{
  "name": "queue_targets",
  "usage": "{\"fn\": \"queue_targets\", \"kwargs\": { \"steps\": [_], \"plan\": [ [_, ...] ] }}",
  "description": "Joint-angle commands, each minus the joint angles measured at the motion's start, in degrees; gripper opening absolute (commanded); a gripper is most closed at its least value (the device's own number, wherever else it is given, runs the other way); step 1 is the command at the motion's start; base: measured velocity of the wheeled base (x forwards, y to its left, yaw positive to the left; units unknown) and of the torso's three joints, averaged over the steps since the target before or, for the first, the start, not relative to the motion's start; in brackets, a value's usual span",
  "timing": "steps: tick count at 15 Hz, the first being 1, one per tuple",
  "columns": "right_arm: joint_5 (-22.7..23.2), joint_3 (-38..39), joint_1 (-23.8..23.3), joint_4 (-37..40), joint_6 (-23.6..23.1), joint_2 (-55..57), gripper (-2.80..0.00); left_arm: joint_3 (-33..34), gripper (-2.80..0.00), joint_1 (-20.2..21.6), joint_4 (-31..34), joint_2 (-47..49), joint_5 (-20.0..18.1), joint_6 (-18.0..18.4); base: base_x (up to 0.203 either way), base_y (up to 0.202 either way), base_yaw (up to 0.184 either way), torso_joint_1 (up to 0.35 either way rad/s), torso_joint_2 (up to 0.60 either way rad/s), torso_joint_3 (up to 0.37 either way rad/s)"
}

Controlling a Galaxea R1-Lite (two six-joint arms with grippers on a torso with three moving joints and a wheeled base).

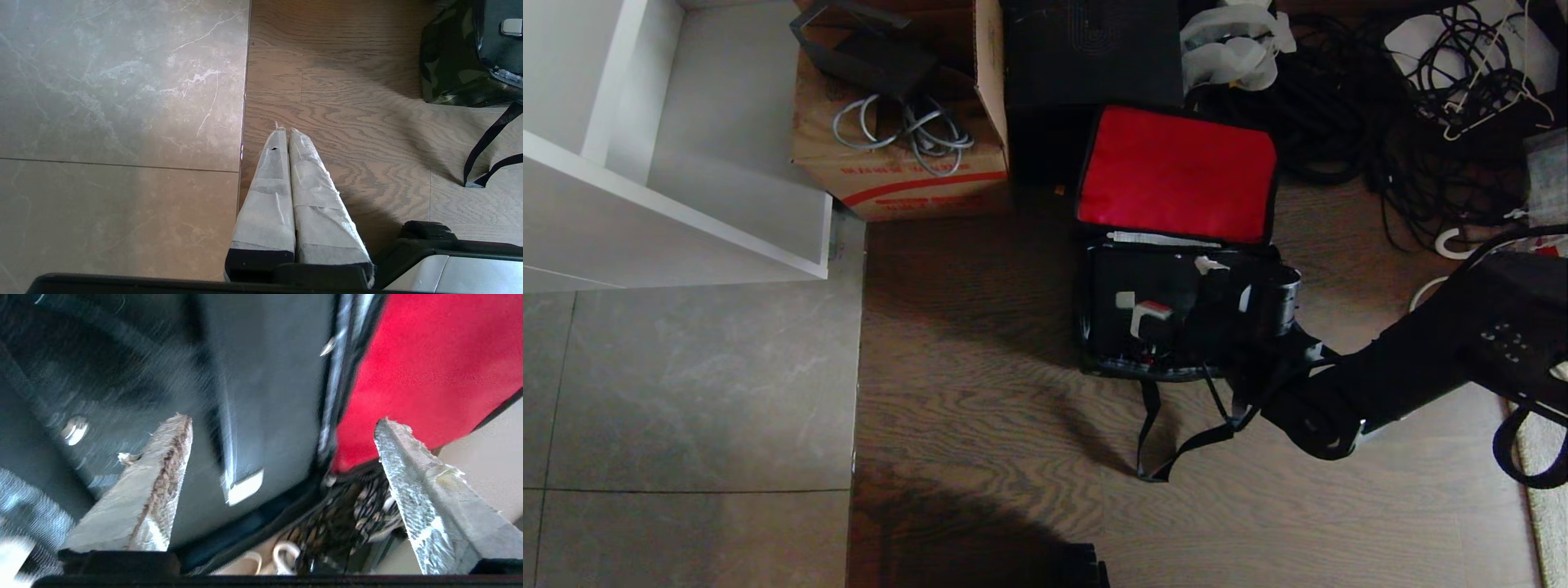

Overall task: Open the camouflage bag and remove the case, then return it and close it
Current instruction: Grip the handle

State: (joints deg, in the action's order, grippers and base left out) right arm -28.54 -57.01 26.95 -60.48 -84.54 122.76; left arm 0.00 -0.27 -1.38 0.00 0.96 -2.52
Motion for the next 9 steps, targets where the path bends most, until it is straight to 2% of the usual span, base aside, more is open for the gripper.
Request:
{"fn": "queue_targets", "kwargs": {
  "steps": [1, 4, 7, 9],
  "plan": [
    [-0.8, 1.8, 0.0, -0.2, -0.2, -2.3, 0.0, 0.4, -2.8, 0.0, 0.0, 0.0, 0.0, 0.0, 0.0, 0.0, 0.0, 0.0, 0.0, 0.0],
    [-1.0, 2.3, 0.0, -1.3, 0.8, -2.8, 0.0, 0.4, -2.8, 0.0, 0.0, 0.0, 0.0, 0.0, 0.0, 0.0, 0.0, 0.0, 0.0, 0.0],
    [-1.1, 2.9, 0.0, -9.0, 1.3, 0.8, 0.0, 0.4, -2.8, 0.0, 0.0, 0.0, 0.0, 0.0, 0.0, 0.0, 0.0, 0.0, 0.0, 0.0],
    [-1.2, 3.3, 0.0, -7.2, 1.7, 0.7, 0.0, 0.5, -2.8, 0.0, 0.0, 0.0, 0.0, 0.0, 0.0, 0.0, 0.0, 0.0, 0.0, 0.0]
  ]
}}
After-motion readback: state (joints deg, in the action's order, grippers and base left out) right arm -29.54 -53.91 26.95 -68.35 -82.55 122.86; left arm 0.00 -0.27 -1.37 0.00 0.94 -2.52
